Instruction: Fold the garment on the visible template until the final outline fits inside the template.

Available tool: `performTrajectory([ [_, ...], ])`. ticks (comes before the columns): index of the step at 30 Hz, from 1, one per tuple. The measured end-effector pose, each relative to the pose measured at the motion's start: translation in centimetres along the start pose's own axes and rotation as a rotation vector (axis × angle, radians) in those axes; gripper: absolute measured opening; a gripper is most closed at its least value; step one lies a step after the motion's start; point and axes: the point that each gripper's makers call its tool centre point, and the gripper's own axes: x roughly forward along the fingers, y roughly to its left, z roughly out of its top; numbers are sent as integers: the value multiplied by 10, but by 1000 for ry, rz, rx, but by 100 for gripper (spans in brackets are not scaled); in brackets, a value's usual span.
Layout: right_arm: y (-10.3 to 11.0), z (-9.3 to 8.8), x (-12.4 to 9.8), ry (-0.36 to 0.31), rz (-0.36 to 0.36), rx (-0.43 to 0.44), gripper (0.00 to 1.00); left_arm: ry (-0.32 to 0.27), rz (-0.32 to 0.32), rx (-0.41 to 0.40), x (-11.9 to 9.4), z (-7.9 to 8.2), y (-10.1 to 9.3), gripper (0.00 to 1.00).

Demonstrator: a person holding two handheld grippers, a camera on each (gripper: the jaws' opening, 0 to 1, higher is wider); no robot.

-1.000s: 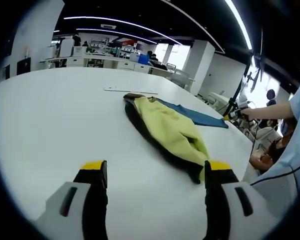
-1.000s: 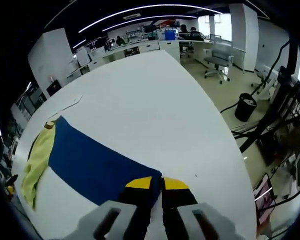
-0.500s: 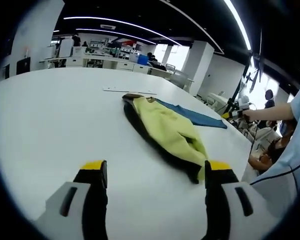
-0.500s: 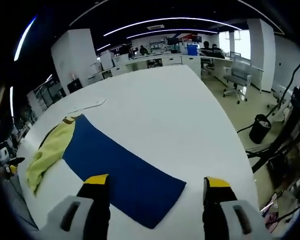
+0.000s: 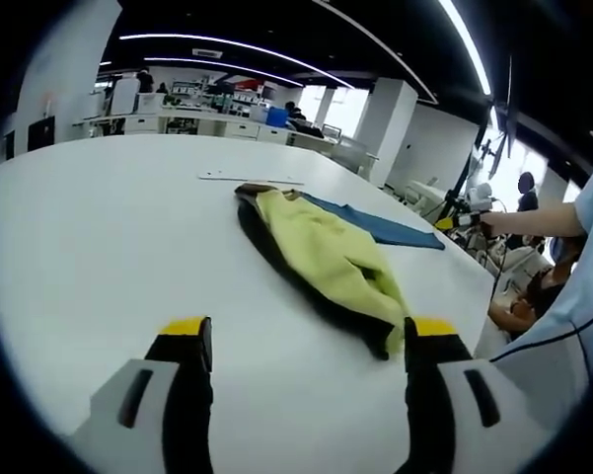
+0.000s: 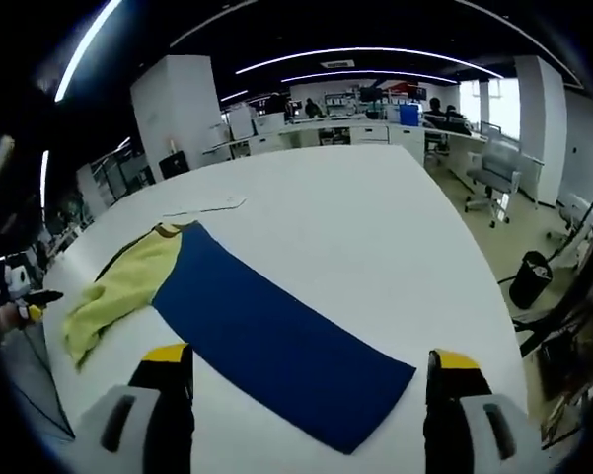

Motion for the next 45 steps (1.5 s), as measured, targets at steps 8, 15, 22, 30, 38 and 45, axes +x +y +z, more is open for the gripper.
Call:
performTrajectory([
  [8,40,1,2,-15,85,-66,99,18,-26,12,5,-10,-10,75],
  [15,83,0,2,-28,166,-109,97,16,-53,3,11,-17,-20,73],
  [22,133,1,-1,-57,257,-131,97,-5,-66,-10,15,-15,-30,70],
  [30,182,-7,-2,-52,352,-165,96,-9,-80,-15,19,-15,-40,65],
  [38,197,-14,-2,-31,389,-192,95,-10,-103,-37,23,-16,-51,44],
  [45,194,-9,-6,-48,382,-192,93,-7,-127,-56,32,-16,-61,37],
])
